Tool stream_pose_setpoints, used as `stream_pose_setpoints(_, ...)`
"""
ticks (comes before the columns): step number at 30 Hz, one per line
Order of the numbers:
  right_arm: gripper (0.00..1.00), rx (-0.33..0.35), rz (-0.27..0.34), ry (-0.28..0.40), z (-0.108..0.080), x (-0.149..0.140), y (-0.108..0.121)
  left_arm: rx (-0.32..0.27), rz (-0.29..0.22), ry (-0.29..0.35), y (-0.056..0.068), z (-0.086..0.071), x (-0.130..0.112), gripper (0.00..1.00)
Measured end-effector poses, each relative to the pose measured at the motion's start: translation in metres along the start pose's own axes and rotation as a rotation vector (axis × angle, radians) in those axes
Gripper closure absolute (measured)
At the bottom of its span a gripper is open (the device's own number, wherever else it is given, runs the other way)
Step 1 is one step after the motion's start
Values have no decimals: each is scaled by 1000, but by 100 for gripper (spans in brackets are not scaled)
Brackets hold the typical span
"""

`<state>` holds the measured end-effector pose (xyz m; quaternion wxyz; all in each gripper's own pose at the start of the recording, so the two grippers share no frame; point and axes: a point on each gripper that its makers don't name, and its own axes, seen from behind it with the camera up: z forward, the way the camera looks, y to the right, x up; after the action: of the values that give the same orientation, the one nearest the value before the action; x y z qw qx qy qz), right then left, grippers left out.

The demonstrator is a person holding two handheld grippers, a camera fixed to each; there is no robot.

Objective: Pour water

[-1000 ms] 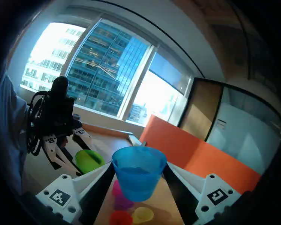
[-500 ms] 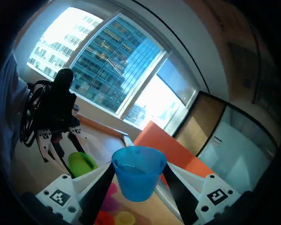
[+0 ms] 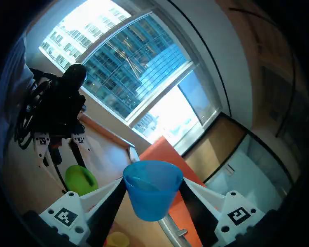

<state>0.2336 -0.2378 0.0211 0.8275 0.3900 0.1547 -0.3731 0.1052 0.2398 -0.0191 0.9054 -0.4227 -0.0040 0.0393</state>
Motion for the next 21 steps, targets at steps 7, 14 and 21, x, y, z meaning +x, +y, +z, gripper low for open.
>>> stream_pose_setpoints(7, 10, -10, -85, -4, 6, 6, 7, -6, 3, 2, 2, 1, 4, 14)
stream_pose_setpoints(14, 10, -23, -165, -4, 11, 11, 13, -14, 3, 2, 4, 3, 4, 14)
stream_pose_setpoints(21, 10, -30, -225, -17, 14, 8, 16, -18, 5, 5, 6, 4, 6, 14)
